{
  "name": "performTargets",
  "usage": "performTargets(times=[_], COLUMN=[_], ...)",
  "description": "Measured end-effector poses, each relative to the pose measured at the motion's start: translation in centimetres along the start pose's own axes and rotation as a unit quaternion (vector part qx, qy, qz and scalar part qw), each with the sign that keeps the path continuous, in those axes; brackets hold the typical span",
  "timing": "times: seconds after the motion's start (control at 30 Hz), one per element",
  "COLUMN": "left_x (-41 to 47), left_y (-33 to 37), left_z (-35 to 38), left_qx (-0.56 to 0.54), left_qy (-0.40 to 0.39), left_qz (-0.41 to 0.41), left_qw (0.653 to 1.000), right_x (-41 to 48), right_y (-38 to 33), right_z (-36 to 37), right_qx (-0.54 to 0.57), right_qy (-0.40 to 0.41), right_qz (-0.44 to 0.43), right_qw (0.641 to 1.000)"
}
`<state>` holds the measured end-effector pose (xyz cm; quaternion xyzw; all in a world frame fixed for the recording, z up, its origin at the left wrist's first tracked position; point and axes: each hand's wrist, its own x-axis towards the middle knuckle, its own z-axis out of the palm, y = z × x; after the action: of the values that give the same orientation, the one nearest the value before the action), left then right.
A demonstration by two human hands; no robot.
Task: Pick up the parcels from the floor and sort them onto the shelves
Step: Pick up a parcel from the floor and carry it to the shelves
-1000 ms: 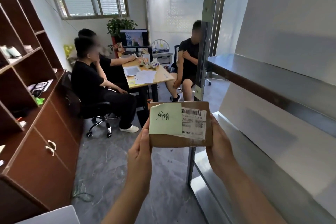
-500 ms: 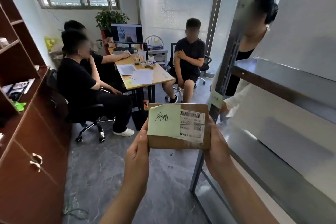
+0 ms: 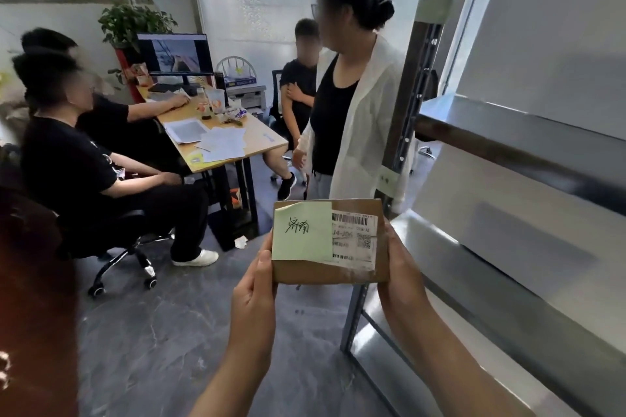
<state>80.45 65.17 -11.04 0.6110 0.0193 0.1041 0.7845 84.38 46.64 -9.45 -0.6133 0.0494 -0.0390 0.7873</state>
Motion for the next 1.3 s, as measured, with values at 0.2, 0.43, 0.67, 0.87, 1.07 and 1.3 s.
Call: performTargets(times=[0.2, 0.43, 0.67, 0.87, 1.07, 1.3], left_x=[3.4, 8.4, 11.5, 13.0, 13.5, 14.6], left_y=[-1.1, -2.5, -5.0, -6.8, -7.7, -10.0], left_z=[1.6, 4.4, 9.4, 12.3, 14.1, 15.6], left_qx=[0.01, 0.018, -0.001, 0.006, 0.028, -0.007], left_qy=[-0.018, -0.068, -0.052, -0.058, -0.084, -0.119], left_qz=[0.007, -0.001, -0.014, -0.026, -0.024, -0.07], left_qw=[1.0, 0.997, 0.999, 0.998, 0.996, 0.99], right_x=[3.6, 7.6, 10.7, 11.9, 12.7, 12.6], right_y=[-0.3, -1.1, -1.9, -1.6, -1.4, -0.9], right_z=[-0.9, -3.2, -6.7, -9.0, -11.0, -12.7], right_qx=[0.012, 0.027, 0.023, 0.017, 0.013, 0.017], right_qy=[0.01, 0.035, 0.082, 0.112, 0.14, 0.184], right_qz=[0.001, 0.002, 0.033, 0.052, 0.052, 0.041], right_qw=[1.0, 0.999, 0.996, 0.992, 0.989, 0.982])
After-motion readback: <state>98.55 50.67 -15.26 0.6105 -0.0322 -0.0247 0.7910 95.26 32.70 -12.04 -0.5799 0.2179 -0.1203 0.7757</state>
